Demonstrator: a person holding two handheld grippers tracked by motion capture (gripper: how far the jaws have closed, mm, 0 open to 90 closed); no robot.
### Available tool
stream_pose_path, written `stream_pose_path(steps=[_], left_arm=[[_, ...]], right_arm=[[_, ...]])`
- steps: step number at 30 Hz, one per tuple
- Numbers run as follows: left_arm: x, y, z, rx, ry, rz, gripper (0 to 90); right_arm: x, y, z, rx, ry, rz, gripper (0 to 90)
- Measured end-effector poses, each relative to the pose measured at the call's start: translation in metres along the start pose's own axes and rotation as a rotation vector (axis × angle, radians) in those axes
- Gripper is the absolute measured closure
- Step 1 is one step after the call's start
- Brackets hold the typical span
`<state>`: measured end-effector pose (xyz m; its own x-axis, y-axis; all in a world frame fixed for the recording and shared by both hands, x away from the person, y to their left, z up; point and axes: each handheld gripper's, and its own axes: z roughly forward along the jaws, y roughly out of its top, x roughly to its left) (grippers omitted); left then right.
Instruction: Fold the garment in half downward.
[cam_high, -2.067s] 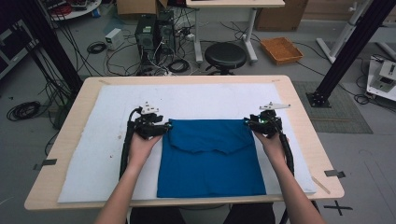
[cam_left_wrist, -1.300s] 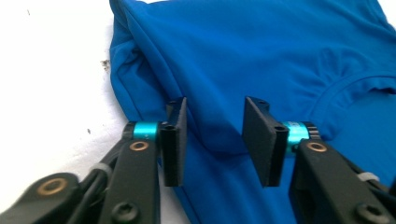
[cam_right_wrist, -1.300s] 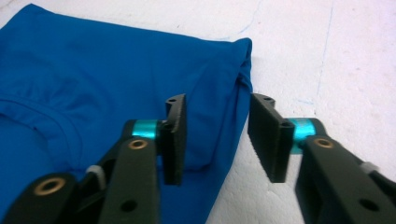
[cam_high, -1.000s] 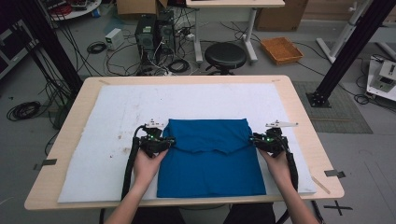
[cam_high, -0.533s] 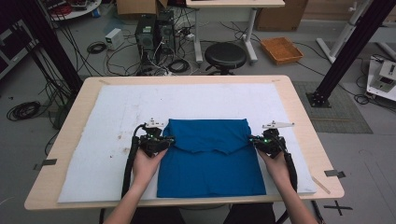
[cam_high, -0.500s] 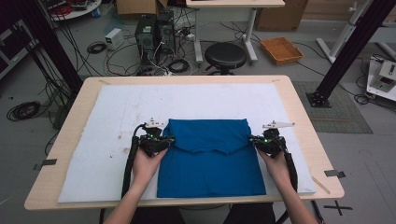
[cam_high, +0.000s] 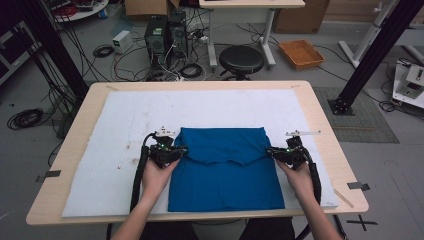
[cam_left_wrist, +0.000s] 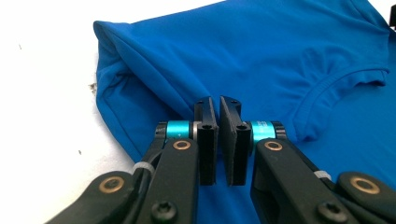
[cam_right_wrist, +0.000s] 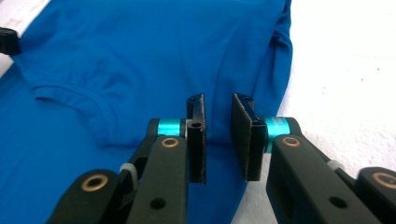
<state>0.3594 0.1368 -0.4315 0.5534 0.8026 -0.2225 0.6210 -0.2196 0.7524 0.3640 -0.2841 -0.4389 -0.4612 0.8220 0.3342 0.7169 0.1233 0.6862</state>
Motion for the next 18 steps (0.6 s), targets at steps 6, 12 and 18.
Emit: stream_pose_path(steps=[6, 12, 18], left_arm=[[0.0004, 0.0, 0.0006, 0.0, -0.003, 0.004, 85.1], [0.0009, 0.0007, -0.0009, -0.006, -0.011, 0.007, 85.3], [0.0023, 0.0016, -0.0025, -0.009, -0.014, 0.004, 85.3]], right_arm=[[0.0008, 0.0002, 0.0059, 0.015, -0.02, -0.018, 86.7], [0.0023, 0.002, 0.0038, -0.004, -0.009, -0.02, 90.0], [-0.0031, 0.0037, -0.0025, 0.006, 0.027, 0.029, 85.0]])
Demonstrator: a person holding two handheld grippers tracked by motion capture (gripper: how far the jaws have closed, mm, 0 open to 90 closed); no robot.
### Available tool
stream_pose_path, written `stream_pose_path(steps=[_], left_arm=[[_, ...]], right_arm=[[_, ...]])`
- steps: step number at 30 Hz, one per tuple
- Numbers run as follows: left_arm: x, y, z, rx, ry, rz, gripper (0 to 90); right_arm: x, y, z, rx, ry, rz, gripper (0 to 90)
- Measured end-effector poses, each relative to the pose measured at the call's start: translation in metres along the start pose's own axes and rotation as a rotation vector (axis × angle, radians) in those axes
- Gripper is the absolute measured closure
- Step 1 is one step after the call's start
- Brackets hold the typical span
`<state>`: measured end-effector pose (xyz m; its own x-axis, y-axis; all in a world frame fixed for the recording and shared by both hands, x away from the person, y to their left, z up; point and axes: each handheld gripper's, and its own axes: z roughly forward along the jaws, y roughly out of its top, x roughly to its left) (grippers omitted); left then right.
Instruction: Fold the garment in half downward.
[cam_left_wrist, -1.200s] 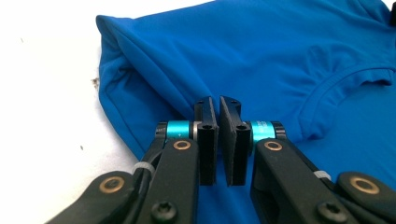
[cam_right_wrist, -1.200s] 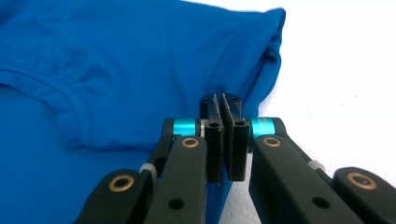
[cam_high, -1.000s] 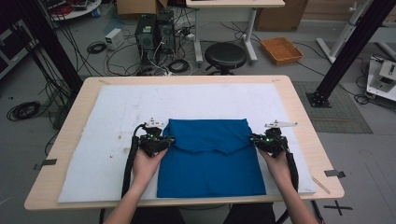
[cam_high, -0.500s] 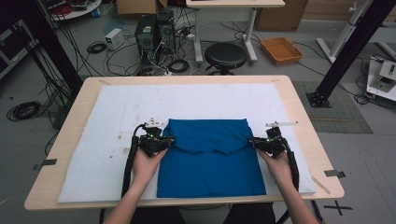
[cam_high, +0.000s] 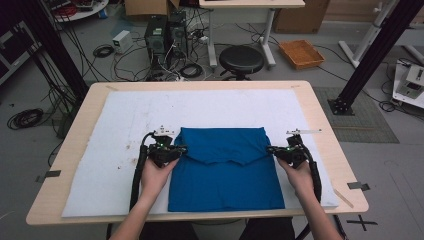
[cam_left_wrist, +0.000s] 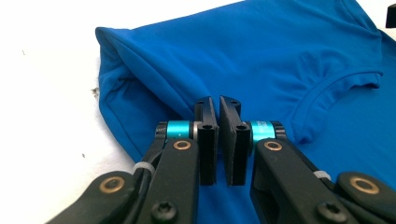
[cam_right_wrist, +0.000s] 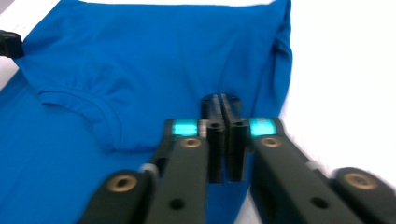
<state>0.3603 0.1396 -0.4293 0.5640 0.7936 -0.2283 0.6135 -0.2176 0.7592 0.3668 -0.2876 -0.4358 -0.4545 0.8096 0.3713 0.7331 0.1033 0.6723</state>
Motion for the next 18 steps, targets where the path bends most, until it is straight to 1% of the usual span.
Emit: stream_pose_path(steps=[1, 4, 5, 9, 11, 12, 14, 18], left_arm=[[0.0, 0.0, 0.0, 0.001, -0.001, 0.0, 85.4], [0.0, 0.0, 0.0, -0.001, -0.001, -0.001, 85.3], [0.0, 0.0, 0.0, -0.002, -0.001, -0.001, 85.4], [0.0, 0.0, 0.0, 0.0, 0.001, 0.0, 85.3], [0.0, 0.0, 0.0, 0.002, 0.001, 0.002, 85.4], [0.0, 0.0, 0.0, 0.003, 0.003, 0.003, 85.3], [0.0, 0.0, 0.0, 0.005, 0.002, 0.005, 85.3], [-0.001, 0.0, 0.0, 0.003, 0.003, 0.006, 85.3]], right_arm=[[-0.002, -0.001, 0.0, 0.005, 0.009, 0.02, 83.3], [-0.009, -0.003, 0.0, 0.023, 0.024, 0.056, 79.2], [-0.01, -0.003, 0.0, 0.028, 0.026, 0.068, 79.2], [-0.011, -0.003, 0.002, 0.026, 0.024, 0.076, 77.8], [-0.011, -0.003, 0.003, 0.023, 0.009, 0.067, 76.8], [-0.01, -0.002, 0.004, 0.027, 0.006, 0.07, 76.2], [-0.009, -0.002, 0.007, 0.032, 0.002, 0.061, 76.6], [-0.003, -0.001, 0.009, 0.03, -0.017, 0.011, 85.8]])
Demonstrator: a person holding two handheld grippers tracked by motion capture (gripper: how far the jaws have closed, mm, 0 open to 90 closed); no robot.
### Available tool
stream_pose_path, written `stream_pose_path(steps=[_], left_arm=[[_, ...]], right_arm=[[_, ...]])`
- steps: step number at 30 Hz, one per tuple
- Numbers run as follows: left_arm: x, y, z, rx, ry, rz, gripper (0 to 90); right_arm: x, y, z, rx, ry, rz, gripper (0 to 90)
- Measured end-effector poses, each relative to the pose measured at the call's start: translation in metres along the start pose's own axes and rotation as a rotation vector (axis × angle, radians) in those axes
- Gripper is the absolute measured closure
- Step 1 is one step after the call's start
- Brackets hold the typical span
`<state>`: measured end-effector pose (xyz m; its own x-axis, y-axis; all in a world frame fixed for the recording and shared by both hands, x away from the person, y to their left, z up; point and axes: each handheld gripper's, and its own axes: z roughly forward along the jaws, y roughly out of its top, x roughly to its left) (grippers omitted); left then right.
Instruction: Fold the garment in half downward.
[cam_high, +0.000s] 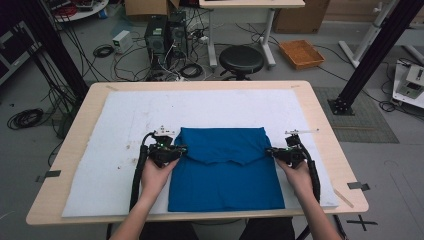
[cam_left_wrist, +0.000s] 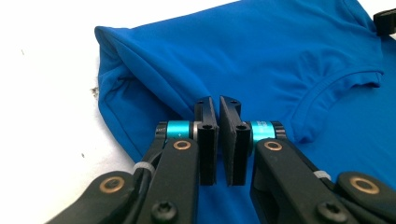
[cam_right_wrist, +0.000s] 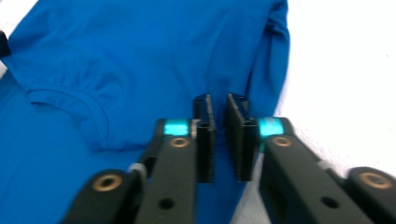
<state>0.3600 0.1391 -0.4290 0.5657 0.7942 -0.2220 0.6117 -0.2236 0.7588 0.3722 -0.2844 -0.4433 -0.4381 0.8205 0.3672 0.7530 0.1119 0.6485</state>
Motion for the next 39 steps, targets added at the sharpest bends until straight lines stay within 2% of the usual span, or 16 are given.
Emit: stream_pose_path(steps=[4, 13, 17, 22, 28, 33, 39], left_arm=[[0.0, 0.0, -0.001, -0.005, -0.003, 0.001, 85.4], [-0.001, 0.002, -0.008, -0.022, -0.025, 0.0, 86.5], [-0.002, 0.003, -0.014, -0.032, -0.033, 0.009, 86.6], [-0.008, 0.002, -0.027, -0.045, -0.05, 0.024, 86.6], [-0.022, -0.007, -0.049, -0.053, -0.102, 0.036, 86.7], [-0.04, -0.026, -0.069, -0.043, -0.143, 0.049, 86.7], [-0.061, -0.048, -0.086, -0.02, -0.181, 0.063, 86.7]], right_arm=[[0.005, 0.001, -0.002, -0.012, -0.009, -0.024, 89.3], [0.008, 0.002, -0.016, -0.055, 0.026, -0.037, 89.4], [0.011, 0.002, -0.022, -0.063, 0.039, -0.045, 89.5], [0.02, 0.0, -0.033, -0.071, 0.051, -0.083, 89.5], [0.031, -0.014, -0.055, -0.071, 0.066, -0.133, 89.6], [0.04, -0.032, -0.076, -0.071, 0.086, -0.166, 89.6], [0.053, -0.057, -0.091, -0.059, 0.106, -0.192, 89.6]])
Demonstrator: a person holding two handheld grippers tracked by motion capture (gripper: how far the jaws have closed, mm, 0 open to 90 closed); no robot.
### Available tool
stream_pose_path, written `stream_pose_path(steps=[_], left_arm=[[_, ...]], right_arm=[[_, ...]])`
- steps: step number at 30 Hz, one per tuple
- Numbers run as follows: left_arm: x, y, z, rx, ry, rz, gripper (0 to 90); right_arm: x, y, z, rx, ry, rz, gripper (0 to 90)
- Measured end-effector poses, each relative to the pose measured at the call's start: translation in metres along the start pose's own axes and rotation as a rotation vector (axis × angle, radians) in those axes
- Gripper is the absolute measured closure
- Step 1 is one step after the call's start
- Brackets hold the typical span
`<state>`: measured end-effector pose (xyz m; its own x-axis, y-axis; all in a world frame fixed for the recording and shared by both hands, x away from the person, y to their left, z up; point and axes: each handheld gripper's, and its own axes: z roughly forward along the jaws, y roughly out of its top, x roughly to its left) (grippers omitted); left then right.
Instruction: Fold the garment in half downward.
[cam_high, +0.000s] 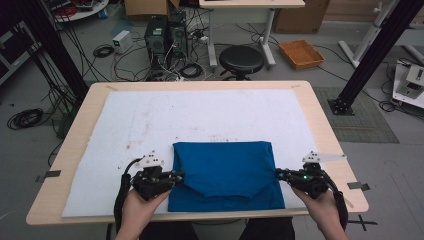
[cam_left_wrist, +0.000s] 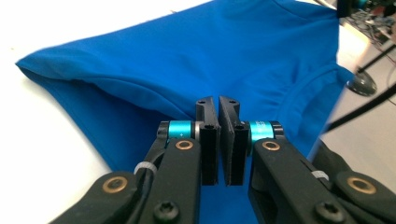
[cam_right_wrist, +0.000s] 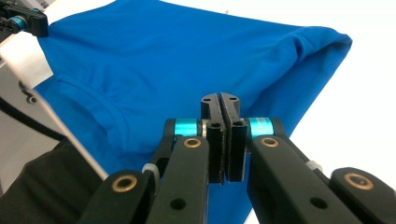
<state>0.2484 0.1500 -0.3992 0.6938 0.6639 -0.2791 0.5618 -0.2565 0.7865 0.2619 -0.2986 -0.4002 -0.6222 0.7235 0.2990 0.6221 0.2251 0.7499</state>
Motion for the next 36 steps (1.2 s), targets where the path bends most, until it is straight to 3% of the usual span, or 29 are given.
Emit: stream_pose_path(steps=[6, 14, 16, 18, 20, 22, 24, 28, 32, 36], left_arm=[[-0.011, -0.014, -0.007, 0.031, -0.009, 0.011, 86.6], [-0.01, -0.029, 0.0, 0.083, 0.005, 0.014, 86.5], [-0.01, -0.033, 0.003, 0.106, 0.021, 0.026, 85.8], [-0.01, -0.035, 0.004, 0.122, 0.043, 0.034, 78.4], [-0.009, -0.034, 0.004, 0.115, 0.091, 0.037, 61.3], [-0.006, -0.028, 0.002, 0.089, 0.137, 0.058, 57.9], [0.0, -0.019, 0.001, 0.052, 0.19, 0.071, 51.4], [0.021, 0.004, 0.009, -0.021, 0.257, 0.076, 47.4], [0.048, 0.023, 0.028, -0.044, 0.3, 0.057, 47.4], [0.076, 0.033, 0.052, -0.045, 0.356, 0.039, 47.3]], right_arm=[[0.011, -0.016, -0.009, 0.01, 0.008, -0.016, 89.5], [0.013, -0.032, -0.006, 0.05, -0.019, -0.029, 89.4], [0.012, -0.033, -0.005, 0.059, -0.021, -0.031, 84.6], [0.012, -0.034, -0.004, 0.057, -0.02, -0.037, 75.8], [0.011, -0.032, -0.005, 0.045, -0.038, -0.038, 72.4], [0.008, -0.027, -0.006, 0.025, -0.06, -0.048, 69.8], [0.002, -0.019, -0.004, 0.004, -0.089, -0.044, 68.5], [-0.017, 0.002, 0.008, -0.047, -0.158, -0.042, 67.1], [-0.042, 0.024, 0.031, -0.071, -0.226, -0.02, 65.8], [-0.064, 0.04, 0.057, -0.049, -0.26, 0.023, 64.0]])
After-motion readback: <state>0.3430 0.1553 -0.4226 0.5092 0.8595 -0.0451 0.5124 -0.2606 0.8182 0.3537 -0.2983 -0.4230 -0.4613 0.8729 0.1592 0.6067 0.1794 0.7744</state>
